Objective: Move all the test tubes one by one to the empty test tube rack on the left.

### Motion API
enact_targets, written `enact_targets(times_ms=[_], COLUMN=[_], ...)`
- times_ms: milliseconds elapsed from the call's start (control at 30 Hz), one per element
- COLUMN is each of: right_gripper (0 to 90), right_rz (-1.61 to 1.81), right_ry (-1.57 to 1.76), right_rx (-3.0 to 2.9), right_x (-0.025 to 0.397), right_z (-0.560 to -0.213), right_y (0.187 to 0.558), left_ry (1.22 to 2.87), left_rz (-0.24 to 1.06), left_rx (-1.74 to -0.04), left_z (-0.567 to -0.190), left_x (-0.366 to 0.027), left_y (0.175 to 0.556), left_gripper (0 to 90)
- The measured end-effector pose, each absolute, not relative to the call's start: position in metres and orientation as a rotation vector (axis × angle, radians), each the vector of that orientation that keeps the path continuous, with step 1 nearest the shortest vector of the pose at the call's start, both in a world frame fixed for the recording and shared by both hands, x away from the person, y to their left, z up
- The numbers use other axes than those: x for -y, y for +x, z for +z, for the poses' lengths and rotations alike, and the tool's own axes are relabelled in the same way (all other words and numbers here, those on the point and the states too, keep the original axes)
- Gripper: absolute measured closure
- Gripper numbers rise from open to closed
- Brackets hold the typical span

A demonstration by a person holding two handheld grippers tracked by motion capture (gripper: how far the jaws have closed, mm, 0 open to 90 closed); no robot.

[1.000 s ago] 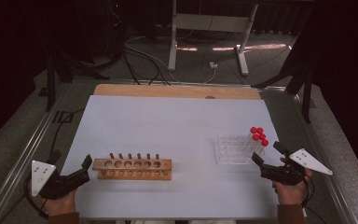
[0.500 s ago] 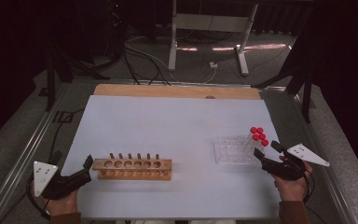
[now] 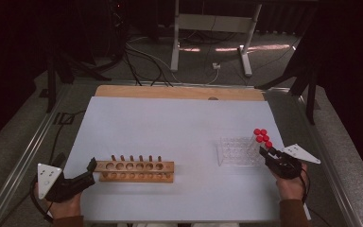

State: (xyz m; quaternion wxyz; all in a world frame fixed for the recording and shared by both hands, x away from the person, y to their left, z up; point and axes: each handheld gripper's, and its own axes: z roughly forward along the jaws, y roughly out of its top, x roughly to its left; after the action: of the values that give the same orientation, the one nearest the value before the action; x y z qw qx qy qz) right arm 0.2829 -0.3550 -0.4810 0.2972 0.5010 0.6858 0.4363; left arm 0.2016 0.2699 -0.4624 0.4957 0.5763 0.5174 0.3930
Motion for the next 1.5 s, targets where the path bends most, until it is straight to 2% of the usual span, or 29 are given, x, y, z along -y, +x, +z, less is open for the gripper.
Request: enact_targets(times_ms=[300, 1133, 1500], right_gripper=[73.7, 74.1, 74.1], right_rz=[1.140, 1.275, 1.332], right_ry=[1.341, 1.230, 1.183], right_rx=[-1.805, -1.673, -1.724], right_x=[0.350, 0.350, 0.338], right_z=[-0.481, -0.426, -0.415], right_y=[0.281, 0.261, 0.256], left_ry=[1.399, 1.453, 1.536], left_rz=[0.951, 0.939, 0.827], left_rx=[-1.252, -1.243, -1.158], left_z=[-0.463, -0.459, -0.440], left_x=[-0.269, -0.263, -0.238], left_y=[0.202, 0.203, 0.208], left_gripper=[0.6, 0.6, 0.6])
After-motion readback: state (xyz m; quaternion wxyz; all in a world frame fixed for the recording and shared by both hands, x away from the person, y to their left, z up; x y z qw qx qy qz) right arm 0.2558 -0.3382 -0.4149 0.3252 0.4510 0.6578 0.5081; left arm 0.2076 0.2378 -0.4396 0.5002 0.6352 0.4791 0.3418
